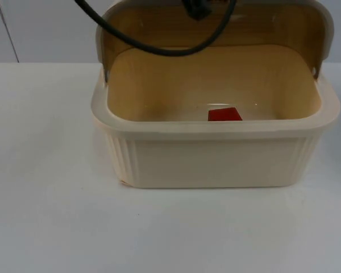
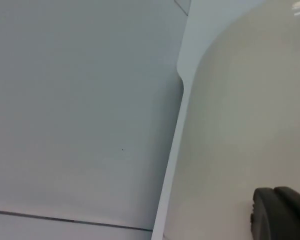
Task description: Open the box lid with the left hand, place the block into the box with the right hand, then close the box lid with the left hand.
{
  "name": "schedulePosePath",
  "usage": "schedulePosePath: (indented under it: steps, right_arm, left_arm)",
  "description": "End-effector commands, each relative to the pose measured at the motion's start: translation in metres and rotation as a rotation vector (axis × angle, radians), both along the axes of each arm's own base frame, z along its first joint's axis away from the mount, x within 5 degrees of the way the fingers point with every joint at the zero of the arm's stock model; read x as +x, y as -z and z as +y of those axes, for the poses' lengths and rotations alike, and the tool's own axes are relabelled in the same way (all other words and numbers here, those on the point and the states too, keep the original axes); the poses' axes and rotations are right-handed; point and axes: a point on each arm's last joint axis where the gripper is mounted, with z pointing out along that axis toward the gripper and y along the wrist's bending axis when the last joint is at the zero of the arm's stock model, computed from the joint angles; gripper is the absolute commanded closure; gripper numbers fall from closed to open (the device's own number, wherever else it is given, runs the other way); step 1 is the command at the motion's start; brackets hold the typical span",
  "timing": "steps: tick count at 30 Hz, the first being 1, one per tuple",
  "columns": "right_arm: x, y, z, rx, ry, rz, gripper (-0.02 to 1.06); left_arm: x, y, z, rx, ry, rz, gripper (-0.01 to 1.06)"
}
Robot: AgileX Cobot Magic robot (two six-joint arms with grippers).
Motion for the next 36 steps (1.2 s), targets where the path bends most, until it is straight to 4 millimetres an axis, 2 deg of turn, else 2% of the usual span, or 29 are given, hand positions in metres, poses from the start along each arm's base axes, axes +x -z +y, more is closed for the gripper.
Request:
schedulePosePath:
  steps: [1, 17, 23, 30, 36]
  right_arm:
    - [-0.002, -0.001, 0.000, -0.014, -0.004, -0.007, 0.00]
    - [-0.002, -0.001, 0.000, -0.014, -0.004, -0.007, 0.00]
    - [-0.002, -0.001, 0.000, -0.014, -0.004, -0.007, 0.00]
    - [-0.002, 0.001, 0.000, -0.014, -0.003, 0.012, 0.00]
    - [-0.002, 0.001, 0.000, -0.014, -0.003, 0.020, 0.00]
  left_arm:
    - [-0.001, -0.003, -0.001, -0.021, -0.004, 0.007, 1.05]
    - [-0.006, 0.004, 0.001, 0.049, 0.042, 0.051, 1.05]
    - [-0.013, 0.008, -0.003, 0.090, 0.072, 0.089, 1.05]
    - [-0.032, 0.005, -0.008, 0.112, 0.042, 0.042, 1.05]
    - [-0.052, 0.023, -0.007, 0.144, 0.007, 0.026, 1.05]
